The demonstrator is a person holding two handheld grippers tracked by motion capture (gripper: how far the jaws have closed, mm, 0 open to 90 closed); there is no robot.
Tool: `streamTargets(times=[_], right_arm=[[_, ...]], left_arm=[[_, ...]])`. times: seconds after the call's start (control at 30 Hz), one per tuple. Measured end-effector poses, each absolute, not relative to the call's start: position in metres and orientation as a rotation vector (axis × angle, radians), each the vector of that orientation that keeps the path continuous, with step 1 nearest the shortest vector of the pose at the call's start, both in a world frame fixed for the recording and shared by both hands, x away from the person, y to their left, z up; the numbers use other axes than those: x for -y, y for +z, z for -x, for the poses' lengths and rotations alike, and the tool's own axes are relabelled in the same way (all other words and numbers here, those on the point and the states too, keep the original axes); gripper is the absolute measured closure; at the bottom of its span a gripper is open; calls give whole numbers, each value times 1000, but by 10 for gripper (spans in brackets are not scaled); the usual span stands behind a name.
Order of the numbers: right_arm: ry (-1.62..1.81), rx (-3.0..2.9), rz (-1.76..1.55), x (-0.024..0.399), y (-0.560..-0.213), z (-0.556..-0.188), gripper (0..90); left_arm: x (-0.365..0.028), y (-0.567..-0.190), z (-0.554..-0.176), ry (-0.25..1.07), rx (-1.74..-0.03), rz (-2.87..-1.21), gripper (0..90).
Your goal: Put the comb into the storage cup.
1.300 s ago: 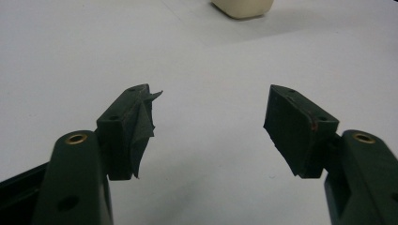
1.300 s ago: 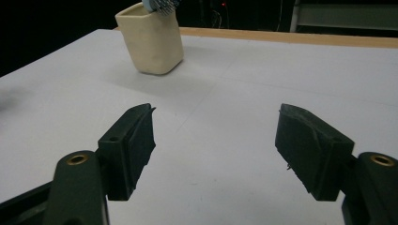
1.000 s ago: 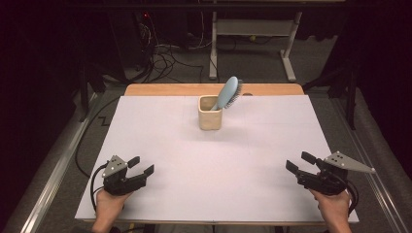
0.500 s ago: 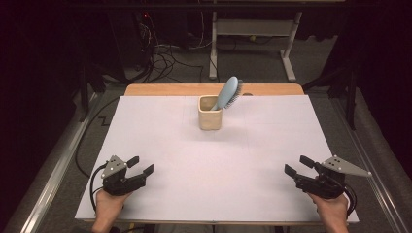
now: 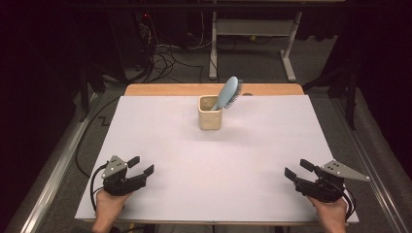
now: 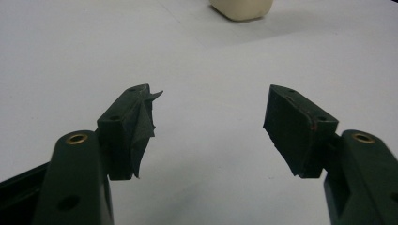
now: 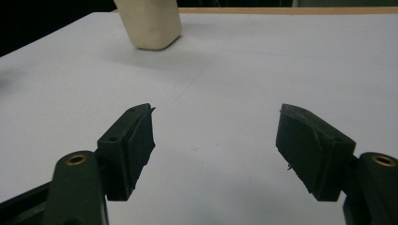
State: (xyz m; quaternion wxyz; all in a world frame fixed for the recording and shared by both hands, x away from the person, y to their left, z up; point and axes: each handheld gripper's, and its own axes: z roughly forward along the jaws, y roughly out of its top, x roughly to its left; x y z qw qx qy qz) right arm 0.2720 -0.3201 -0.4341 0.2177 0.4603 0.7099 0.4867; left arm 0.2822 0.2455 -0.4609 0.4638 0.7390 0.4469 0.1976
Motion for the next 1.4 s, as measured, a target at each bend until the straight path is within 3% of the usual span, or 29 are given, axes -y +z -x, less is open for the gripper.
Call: streamTargets(times=[1.4], right_arm=[[1270, -1904, -1331, 335, -455, -274, 281]], left_arm=[[-247, -461, -281, 489, -1108, -1812, 332]])
